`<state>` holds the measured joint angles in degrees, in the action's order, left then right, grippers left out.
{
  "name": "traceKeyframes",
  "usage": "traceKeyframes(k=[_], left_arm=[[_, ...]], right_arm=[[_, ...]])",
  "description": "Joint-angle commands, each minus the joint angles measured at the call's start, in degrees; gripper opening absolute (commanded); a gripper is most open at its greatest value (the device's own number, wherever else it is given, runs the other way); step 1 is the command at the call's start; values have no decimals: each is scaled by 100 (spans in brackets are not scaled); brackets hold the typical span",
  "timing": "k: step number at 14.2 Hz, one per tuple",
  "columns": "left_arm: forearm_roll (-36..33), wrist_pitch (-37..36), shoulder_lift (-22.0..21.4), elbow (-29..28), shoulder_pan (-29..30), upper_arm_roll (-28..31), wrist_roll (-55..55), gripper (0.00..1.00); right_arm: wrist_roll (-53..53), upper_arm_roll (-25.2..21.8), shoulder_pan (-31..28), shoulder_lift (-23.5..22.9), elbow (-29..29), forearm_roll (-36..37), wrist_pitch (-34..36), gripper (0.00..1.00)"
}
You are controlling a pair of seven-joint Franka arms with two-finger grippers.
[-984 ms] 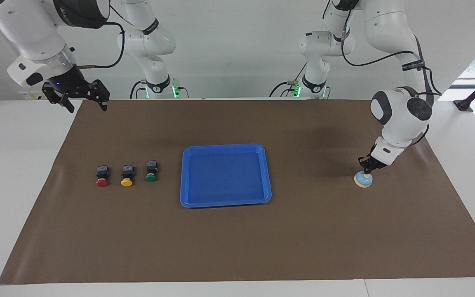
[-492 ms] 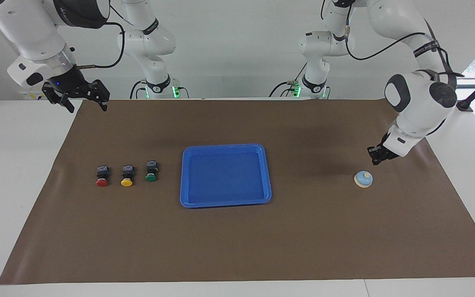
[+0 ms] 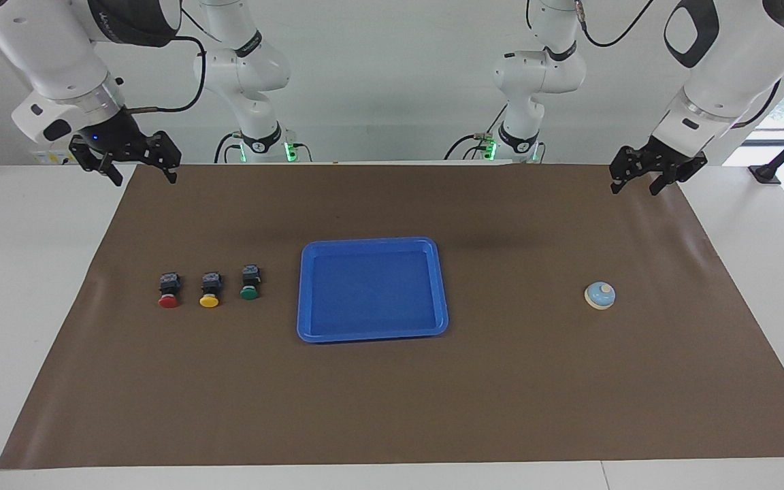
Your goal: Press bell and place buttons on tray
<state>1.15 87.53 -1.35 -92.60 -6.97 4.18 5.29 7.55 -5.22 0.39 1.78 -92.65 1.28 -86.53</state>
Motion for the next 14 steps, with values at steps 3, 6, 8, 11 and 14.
traceKeyframes(k=[3, 6, 8, 11, 14], left_arm=[[-238, -157, 99, 128, -85, -198, 25, 100], [-238, -122, 56, 67, -41, -190, 16, 100], [-229, -96, 47, 40, -32, -190, 16, 100], [-238, -96, 56, 40, -6, -190, 16, 100], [-238, -113, 56, 31, -15, -199, 16, 100]], right_arm=[[27, 48, -56, 94, -60, 48, 31, 100], [27, 48, -56, 94, -60, 48, 31, 100], [27, 48, -56, 94, -60, 48, 31, 100], [27, 48, -56, 94, -60, 48, 31, 100], [27, 48, -56, 94, -60, 48, 40, 100]])
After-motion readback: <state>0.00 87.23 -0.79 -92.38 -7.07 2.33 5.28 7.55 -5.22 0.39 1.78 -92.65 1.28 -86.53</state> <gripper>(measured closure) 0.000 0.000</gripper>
